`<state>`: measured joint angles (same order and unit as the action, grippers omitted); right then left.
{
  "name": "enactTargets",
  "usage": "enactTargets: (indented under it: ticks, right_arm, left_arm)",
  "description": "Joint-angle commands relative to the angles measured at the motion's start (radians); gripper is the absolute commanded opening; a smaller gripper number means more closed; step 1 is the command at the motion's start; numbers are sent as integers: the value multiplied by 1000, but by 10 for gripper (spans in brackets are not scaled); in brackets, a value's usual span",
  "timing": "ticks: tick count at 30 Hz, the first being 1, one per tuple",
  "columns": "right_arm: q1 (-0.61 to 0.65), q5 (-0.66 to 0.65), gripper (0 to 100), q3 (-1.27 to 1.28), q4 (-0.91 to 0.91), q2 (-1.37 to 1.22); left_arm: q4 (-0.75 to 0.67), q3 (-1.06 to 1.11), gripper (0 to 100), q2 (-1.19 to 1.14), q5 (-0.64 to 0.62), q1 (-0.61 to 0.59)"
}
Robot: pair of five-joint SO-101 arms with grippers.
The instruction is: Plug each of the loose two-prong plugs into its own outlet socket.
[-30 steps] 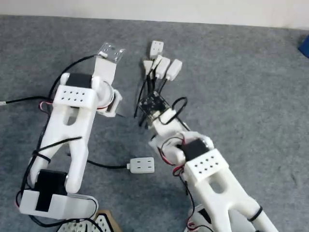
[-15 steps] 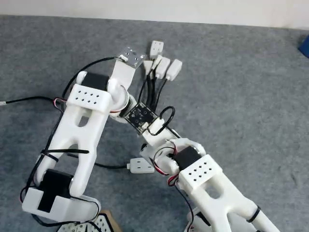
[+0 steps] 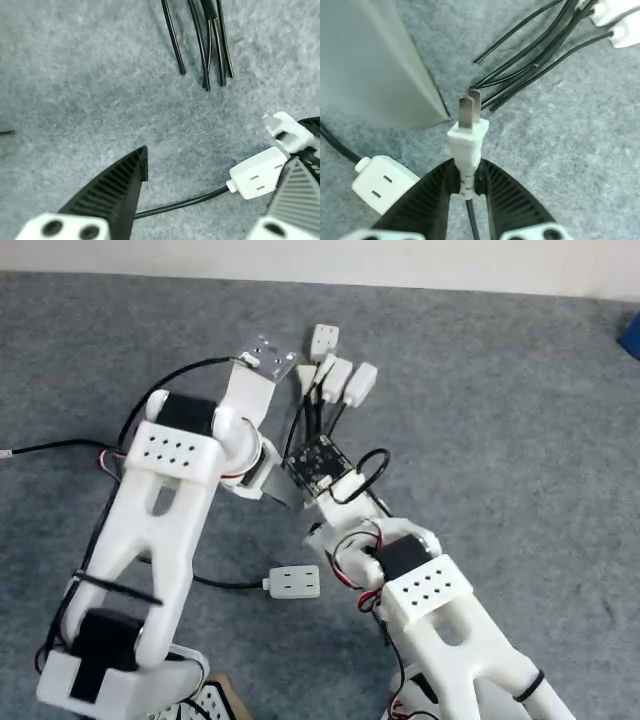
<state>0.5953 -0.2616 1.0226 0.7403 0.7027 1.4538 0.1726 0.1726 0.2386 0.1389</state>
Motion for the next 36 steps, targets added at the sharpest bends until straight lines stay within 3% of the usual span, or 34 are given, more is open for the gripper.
enactTargets:
  ticks: [1,12,18,21,28,36]
  right_arm:
    - [-22,14,7,-16,-19,22]
    - [13,43,7,-18,-15,33]
    - [15,48,7,-25,13,35]
    - [25,48,7,-42,27,33]
    - [22,49,7,-42,21,22]
    - [27,51,7,-42,27,33]
  left_arm:
    - [18,-35,399,67,5,15]
    - [-112,97,398,65,3,27]
    - [-233,202,338,65,6,45]
    - [-230,197,338,74,6,44]
    - [-12,119,371,183,3,84]
    - [-78,151,372,229,-31,94]
